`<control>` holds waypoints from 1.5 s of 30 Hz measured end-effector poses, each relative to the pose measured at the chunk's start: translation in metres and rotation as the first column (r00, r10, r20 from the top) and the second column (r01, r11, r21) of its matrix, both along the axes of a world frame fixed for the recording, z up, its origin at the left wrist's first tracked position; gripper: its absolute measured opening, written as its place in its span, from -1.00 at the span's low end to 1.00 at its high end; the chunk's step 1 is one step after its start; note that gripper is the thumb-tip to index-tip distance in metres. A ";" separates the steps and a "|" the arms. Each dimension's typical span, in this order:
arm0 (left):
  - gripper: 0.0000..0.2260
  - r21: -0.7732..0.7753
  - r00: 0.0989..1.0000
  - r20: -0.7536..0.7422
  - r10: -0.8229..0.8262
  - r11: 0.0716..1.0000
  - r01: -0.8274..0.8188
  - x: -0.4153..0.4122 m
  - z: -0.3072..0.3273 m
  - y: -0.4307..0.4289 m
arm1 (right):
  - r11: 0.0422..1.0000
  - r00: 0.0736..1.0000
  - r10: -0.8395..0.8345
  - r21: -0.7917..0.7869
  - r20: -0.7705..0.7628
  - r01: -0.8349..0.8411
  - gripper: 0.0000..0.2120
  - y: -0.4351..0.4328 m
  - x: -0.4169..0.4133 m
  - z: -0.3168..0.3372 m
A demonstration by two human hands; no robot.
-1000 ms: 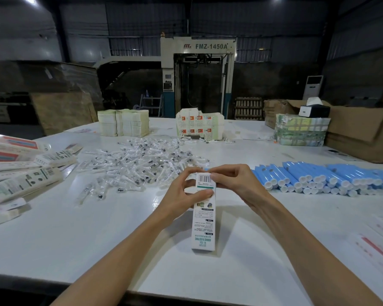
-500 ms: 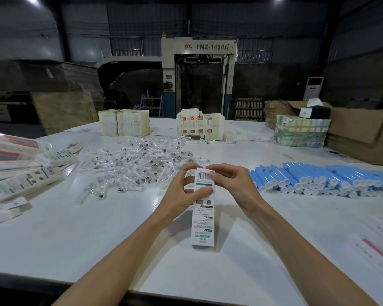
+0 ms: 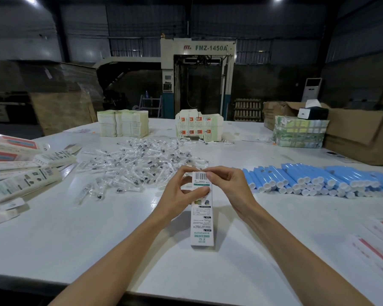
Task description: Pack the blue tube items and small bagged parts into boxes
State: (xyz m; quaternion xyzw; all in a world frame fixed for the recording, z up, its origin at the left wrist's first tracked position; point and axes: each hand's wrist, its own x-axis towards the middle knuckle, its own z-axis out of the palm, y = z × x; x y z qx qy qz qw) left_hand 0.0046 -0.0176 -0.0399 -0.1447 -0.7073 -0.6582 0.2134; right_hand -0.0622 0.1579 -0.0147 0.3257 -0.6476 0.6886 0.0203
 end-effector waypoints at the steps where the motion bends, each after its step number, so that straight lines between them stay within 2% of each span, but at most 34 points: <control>1: -0.60 -0.004 1.000 -0.002 0.003 1.000 -0.003 0.000 0.000 -0.001 | 1.000 1.000 -0.010 0.000 -0.001 0.010 -0.86 -0.001 0.000 0.000; 7: -0.61 -0.026 1.000 -0.009 0.026 0.999 -0.026 -0.003 -0.002 0.000 | 0.999 0.999 -0.041 0.010 0.000 0.041 -0.84 -0.006 0.002 -0.007; 11: -0.57 -0.002 0.999 0.025 0.023 1.000 -0.023 -0.003 0.000 0.003 | 0.998 0.982 0.024 -0.059 0.188 -0.013 -0.71 -0.008 0.008 -0.002; 16: -0.55 0.072 0.999 0.034 0.008 0.997 -0.011 -0.002 0.008 0.004 | 0.974 0.910 0.175 0.069 0.375 -0.216 -0.58 0.007 0.022 -0.001; 19: -0.54 0.064 0.999 0.039 -0.010 0.998 0.007 -0.003 0.011 0.012 | 0.956 0.889 0.228 0.080 0.396 -0.281 -0.53 0.020 0.032 -0.007; 25: -0.58 -0.022 1.000 0.002 -0.006 1.000 0.006 -0.004 0.007 0.045 | 0.959 0.961 0.047 0.258 0.272 -0.119 -0.48 0.058 0.046 -0.004; 28: -0.54 -0.205 0.998 -0.035 0.047 0.977 -0.053 -0.003 -0.001 0.061 | 0.943 0.979 -0.075 0.333 0.192 0.007 -0.48 0.078 0.054 -0.008; 30: -0.43 -0.336 0.993 -0.046 0.110 0.934 -0.119 -0.003 -0.012 0.064 | 0.896 0.969 -0.226 0.412 0.097 0.167 -0.54 0.093 0.058 -0.011; 32: -0.43 -0.510 0.981 -0.087 0.173 0.838 -0.193 0.000 -0.027 0.061 | 0.787 0.926 -0.367 0.503 -0.087 0.359 -0.63 0.115 0.061 -0.011; 33: -0.47 -0.594 0.975 -0.119 0.186 0.774 -0.220 0.002 -0.032 0.059 | 0.701 0.890 -0.416 0.558 -0.187 0.444 -0.63 0.129 0.064 -0.010; 35: -0.55 -0.685 0.972 -0.165 0.170 0.689 -0.237 0.006 -0.038 0.052 | 0.472 0.793 -0.495 0.657 -0.355 0.588 -0.53 0.156 0.069 -0.010; 37: -0.61 -0.711 0.972 -0.182 0.149 0.663 -0.235 0.008 -0.041 0.048 | 0.219 0.669 -0.548 0.685 -0.503 0.695 -0.50 0.182 0.076 -0.010; 39: -0.66 -0.719 0.974 -0.184 0.128 0.659 -0.223 0.010 -0.042 0.047 | 0.005 0.539 -0.544 0.639 -0.643 0.769 -0.50 0.206 0.084 -0.008; 41: -0.70 -0.723 0.976 -0.189 0.111 0.657 -0.215 0.011 -0.042 0.047 | -0.154 0.395 -0.520 0.538 -0.758 0.829 -0.50 0.229 0.093 0.001; 43: -0.73 -0.730 0.975 -0.201 0.095 0.649 -0.214 0.010 -0.040 0.049 | -0.274 0.271 -0.505 0.451 -0.819 0.849 -0.48 0.250 0.103 0.016; 45: -0.75 -0.736 0.976 -0.202 0.077 0.646 -0.203 0.010 -0.039 0.050 | -0.353 0.237 -0.481 0.435 -0.844 0.828 -0.45 0.264 0.109 0.030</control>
